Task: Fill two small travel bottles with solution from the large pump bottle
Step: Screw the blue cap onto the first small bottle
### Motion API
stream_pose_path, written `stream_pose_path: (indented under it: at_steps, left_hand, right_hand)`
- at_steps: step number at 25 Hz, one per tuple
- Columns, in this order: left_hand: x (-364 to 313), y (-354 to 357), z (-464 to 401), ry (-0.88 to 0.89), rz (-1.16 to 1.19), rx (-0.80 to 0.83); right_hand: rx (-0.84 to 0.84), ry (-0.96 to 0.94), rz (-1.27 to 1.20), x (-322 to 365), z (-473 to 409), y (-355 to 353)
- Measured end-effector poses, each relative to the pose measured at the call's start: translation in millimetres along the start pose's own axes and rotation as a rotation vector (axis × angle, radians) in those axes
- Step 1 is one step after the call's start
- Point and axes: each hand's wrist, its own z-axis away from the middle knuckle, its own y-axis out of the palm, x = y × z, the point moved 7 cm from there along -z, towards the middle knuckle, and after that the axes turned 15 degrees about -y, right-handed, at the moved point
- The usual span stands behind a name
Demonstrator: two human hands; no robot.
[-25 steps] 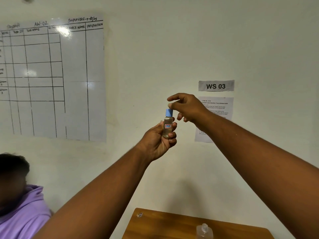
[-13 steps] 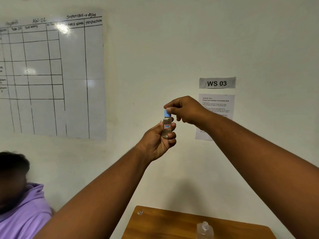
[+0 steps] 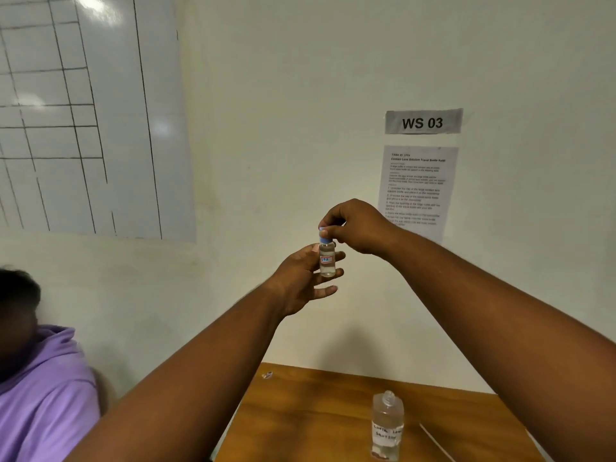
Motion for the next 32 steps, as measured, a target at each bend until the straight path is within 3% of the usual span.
stream_pose_path:
  at_steps: [5,10,19,22,27,32]
  left_hand:
    - [71,-48,-36,-0.070,-0.141,-0.291]
    - [181,-92,-62,-0.185,-0.276,-0.351]
    - [390,-200,-75,-0.518,-0.843,-0.390]
    - [423,-217,-72,-0.610,-0.933,-0.399]
    - [450,-227,-79,-0.651,-1.285,-0.318]
    - [460,-230,-88,-0.645,-1.312,-0.282]
  right_hand:
    - [0.065,0.124,-0.008,-78,31,74]
    - [0.126,0.308,-0.099,-165,88,185]
    - [0.218,0.589,-0.213,-266,218,384]
    - [0.215,0.674,-0.234,-284,244,416]
    - [0.232,0.737,-0.223,-304,269,452]
    - [0.214,0.738,-0.232,-309,270,455]
